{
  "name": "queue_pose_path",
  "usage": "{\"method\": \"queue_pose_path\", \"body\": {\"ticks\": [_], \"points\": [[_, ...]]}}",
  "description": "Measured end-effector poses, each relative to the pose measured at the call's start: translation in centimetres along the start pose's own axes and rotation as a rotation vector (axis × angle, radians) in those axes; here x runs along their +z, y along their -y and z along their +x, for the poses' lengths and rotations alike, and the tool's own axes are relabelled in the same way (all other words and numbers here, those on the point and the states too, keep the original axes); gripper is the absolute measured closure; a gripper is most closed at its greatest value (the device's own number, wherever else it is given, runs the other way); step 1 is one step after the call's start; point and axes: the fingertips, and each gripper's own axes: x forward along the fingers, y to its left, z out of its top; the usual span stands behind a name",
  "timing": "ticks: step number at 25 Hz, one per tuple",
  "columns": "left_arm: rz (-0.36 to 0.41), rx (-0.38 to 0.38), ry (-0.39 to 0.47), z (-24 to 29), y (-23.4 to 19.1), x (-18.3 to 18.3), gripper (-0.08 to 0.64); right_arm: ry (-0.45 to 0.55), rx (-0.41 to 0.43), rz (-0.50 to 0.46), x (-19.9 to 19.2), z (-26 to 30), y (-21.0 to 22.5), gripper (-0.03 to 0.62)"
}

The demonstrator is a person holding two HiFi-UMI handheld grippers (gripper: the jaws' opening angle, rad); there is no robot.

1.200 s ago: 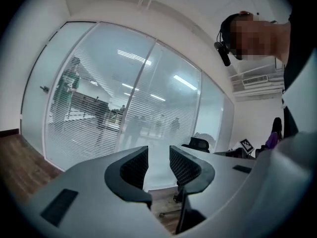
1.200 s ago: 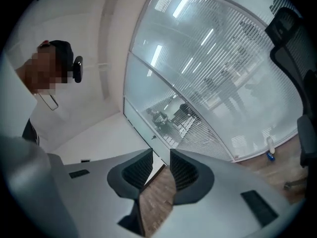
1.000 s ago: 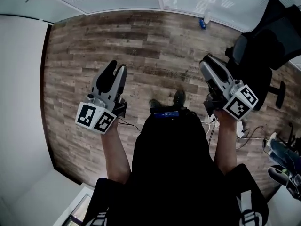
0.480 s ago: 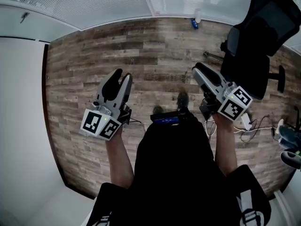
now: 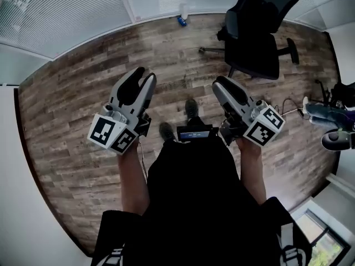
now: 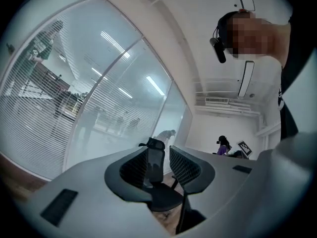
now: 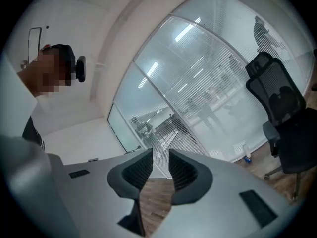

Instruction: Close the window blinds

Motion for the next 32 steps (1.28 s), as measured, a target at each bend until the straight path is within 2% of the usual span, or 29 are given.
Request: {"method": "queue_pose_path", "body": {"ticks": [5,10,15,27,32], "points": [[0.012,-0.051,0.006,-0.1,1.6,0.4,0.417,0.043,-0.042,0.014,0.2,-1.9,0.2,0.491],[0.053,-0.032,0.022,-0.1,1.7,2.0,0.417,0.084,0.014,0.008,2.0,-1.4,0.1,0.494],[0.089,-0.039,0.011,1.3,3.6,2.5,0.416,0.119,0.07,0.001,3.8,-1.8,0.1,0.497],[0.102,-0.048,-0.016,2.3,4.6,1.5,0.417,0.138,0.081,0.02,3.3,-2.8,1.6,0.517],[0.071,-0.034,-0.035,1.8,5.0,-0.8,0.417,0.105,0.088,0.053,0.9,-3.3,2.4,0.517]]}}
